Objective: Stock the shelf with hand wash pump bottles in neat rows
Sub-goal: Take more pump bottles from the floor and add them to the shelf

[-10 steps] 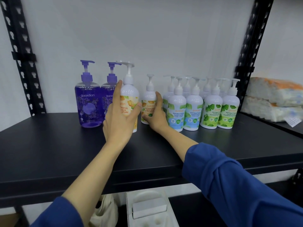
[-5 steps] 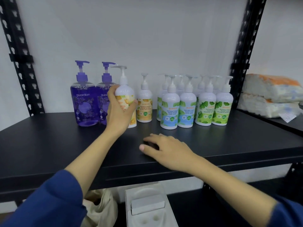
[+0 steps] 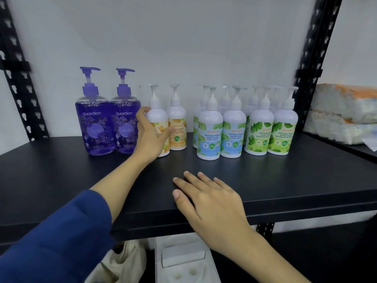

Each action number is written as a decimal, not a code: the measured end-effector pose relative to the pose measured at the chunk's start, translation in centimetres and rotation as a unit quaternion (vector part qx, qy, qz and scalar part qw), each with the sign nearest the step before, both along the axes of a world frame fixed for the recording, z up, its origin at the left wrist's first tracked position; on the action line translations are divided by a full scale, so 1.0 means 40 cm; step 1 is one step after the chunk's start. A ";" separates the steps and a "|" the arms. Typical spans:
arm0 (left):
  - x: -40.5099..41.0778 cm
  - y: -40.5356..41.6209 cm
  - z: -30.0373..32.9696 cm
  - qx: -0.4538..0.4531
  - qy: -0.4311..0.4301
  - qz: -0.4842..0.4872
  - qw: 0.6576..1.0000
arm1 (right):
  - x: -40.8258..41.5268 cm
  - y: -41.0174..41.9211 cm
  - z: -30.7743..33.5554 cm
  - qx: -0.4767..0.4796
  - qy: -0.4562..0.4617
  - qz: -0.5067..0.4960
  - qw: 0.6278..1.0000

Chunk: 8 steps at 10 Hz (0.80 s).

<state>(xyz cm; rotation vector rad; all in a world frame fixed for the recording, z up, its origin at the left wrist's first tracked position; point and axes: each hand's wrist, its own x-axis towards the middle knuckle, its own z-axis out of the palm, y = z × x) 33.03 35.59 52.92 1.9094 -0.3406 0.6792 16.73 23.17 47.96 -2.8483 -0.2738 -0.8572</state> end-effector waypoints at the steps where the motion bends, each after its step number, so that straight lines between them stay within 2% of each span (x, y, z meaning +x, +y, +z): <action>1: -0.005 0.011 -0.005 0.020 0.001 0.003 1.000 | 0.004 0.003 -0.002 -0.009 -0.015 -0.001 1.000; 3: -0.047 0.023 0.003 0.091 -0.012 0.107 0.990 | 0.008 0.003 -0.011 -0.005 -0.042 -0.004 0.999; 8: -0.059 0.002 -0.001 0.134 -0.016 0.175 0.975 | 0.018 0.004 -0.027 -0.013 -0.100 -0.005 0.995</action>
